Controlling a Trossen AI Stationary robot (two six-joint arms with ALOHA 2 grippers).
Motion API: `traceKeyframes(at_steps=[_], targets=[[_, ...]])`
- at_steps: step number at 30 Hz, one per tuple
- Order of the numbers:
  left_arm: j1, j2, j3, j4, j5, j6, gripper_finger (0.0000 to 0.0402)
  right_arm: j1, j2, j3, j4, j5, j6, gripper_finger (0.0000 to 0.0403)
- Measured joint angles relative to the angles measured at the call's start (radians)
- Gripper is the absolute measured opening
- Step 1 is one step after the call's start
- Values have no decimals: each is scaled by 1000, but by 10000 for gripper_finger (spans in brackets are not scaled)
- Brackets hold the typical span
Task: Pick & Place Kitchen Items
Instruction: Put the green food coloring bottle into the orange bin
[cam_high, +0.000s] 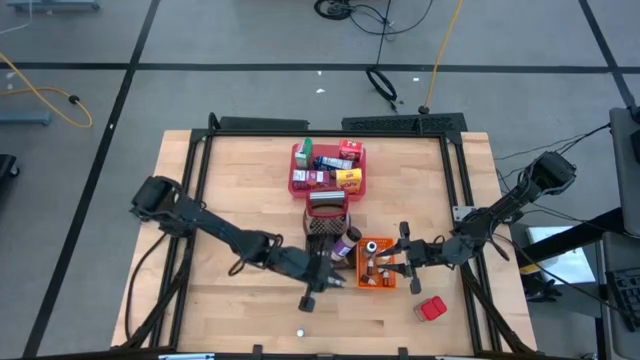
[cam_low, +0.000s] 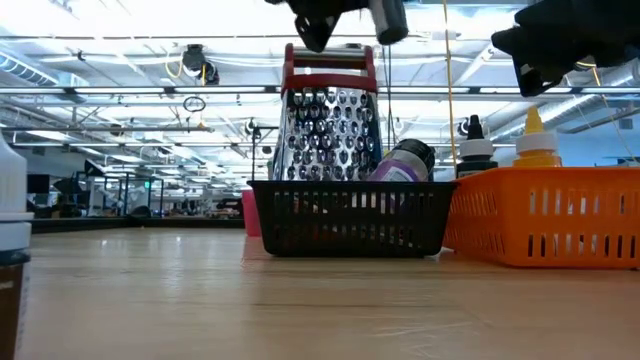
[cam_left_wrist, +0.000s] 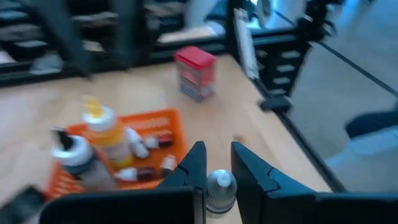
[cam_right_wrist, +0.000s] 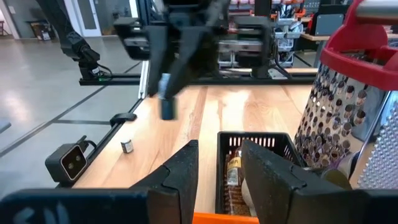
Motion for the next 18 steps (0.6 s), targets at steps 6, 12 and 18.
traceKeyframes(at_steps=[6,12,18], targets=[[62,6,0,87,-11,-9,36,0,0,0,10,2,-10,114],[105,8,0,127,8,-53,39,0,0,0,17,3,-25,114],[114,14,1,211,17,-68,35,-3,0,0,17,4,-33,114]])
